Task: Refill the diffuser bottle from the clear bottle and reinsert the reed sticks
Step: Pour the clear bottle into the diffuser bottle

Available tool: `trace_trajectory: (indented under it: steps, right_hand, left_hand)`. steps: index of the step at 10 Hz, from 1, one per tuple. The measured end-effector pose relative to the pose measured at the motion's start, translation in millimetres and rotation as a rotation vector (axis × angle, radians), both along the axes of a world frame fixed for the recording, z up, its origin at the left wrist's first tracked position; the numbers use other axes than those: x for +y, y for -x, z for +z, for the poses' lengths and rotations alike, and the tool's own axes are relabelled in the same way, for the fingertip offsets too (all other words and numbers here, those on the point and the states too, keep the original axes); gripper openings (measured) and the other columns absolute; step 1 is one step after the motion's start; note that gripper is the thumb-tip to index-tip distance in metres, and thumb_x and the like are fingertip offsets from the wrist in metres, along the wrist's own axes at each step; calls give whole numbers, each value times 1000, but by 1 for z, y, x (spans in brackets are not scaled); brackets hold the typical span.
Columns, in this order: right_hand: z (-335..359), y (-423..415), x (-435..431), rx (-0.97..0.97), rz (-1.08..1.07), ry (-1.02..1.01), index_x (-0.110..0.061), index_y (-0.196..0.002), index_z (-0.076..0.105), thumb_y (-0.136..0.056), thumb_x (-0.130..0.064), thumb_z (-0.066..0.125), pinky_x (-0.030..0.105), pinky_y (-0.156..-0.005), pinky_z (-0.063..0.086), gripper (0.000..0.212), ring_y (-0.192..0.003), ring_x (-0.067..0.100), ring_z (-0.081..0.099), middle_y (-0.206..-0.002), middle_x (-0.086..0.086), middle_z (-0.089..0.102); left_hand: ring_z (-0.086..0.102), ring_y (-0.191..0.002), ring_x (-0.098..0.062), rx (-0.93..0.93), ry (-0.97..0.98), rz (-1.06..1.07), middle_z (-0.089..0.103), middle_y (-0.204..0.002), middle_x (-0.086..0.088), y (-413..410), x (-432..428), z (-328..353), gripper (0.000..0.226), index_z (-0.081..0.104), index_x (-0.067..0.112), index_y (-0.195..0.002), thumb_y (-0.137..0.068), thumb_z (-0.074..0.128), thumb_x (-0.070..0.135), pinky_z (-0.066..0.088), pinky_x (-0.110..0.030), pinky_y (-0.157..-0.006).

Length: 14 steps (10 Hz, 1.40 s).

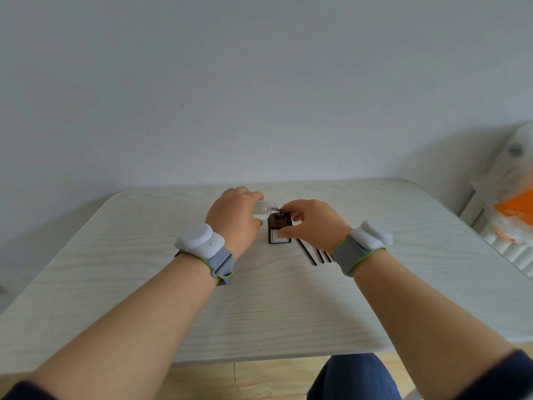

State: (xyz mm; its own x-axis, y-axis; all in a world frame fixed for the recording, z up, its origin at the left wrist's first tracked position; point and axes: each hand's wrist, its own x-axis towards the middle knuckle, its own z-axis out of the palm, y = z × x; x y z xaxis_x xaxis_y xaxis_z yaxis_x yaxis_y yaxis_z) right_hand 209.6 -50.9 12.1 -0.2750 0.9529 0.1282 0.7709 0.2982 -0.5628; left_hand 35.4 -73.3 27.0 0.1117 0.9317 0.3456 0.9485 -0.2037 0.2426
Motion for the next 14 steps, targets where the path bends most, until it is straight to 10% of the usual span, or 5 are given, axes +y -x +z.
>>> trace_trajectory:
  steps: [14]
  right_hand:
    - [3, 0, -2, -19, -4, 7, -26, -125, 60, -77, -35, 74, 21, -81, 42, 51, -100, 10, 59, -107, -8, 64]
  left_hand:
    - [46, -120, -23, 89, 1, -22, 57, -124, -2, -3, -2, 7, 45, 53, 21, -132, -88, 62, 21, 40, -33, -95]
